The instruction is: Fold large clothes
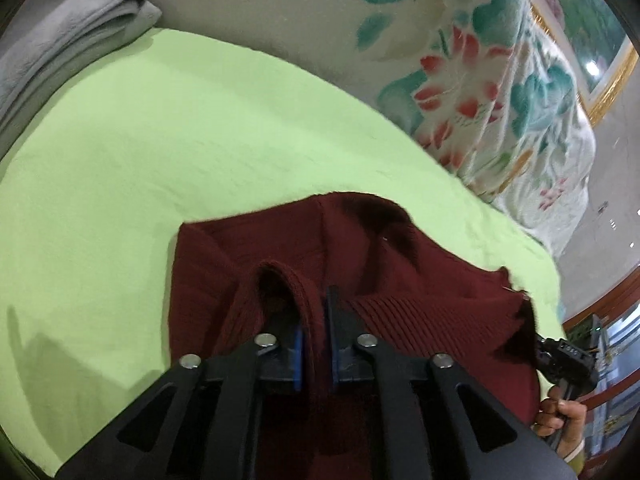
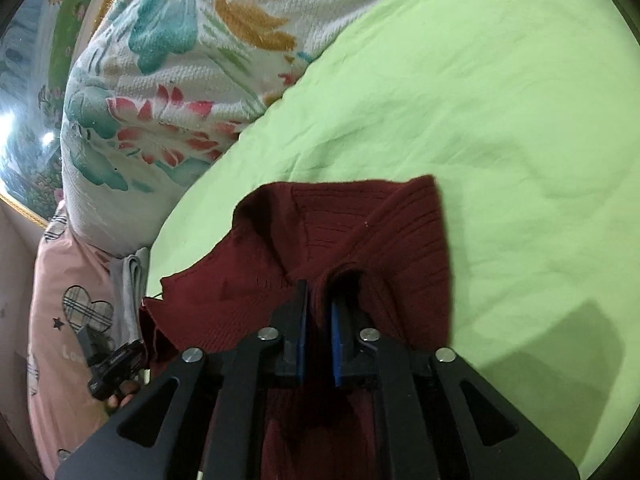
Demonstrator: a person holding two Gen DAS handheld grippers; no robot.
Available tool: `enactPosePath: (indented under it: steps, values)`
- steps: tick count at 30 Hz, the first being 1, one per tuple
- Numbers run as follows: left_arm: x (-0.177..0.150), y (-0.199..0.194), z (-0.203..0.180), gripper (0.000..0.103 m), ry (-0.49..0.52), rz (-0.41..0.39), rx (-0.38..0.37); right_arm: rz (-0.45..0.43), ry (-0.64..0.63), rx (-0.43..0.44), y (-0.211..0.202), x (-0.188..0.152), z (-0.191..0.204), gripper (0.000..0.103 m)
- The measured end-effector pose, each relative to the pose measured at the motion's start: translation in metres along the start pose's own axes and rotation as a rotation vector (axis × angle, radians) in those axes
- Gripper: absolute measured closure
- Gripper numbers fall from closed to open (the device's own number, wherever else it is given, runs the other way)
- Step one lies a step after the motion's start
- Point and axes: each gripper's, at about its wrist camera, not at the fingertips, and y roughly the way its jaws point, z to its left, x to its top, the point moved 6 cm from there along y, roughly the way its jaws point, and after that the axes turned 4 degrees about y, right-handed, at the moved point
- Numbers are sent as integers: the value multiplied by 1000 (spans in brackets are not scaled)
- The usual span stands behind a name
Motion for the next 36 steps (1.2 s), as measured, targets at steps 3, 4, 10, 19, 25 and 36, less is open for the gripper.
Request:
enactPosePath:
  steps: [3,4,10,19,25,36]
  values:
    - [-19,-29,-16,71,13,-33,-43,-83,-27,-12,-26,-5,12,76]
    - [-25,-35,-25,71,21,-34,-64,-109,-43,-1,-37,-10,19,76]
    - [-66,-43,-87,66,125,18,-202,-21,-234,57,-29,-53,79,76]
    - [-72,-3,-38,102,71,84,-101,-55,-201,-118,15,-33,30,77]
    - [-67,-33,19,101,-65,-6,-39,-186,-72,-169,-20,-23,-6,75]
    - [-98,-86,15,87,-104,-26,-91,-191,-91,-85,-48,-52,31,73]
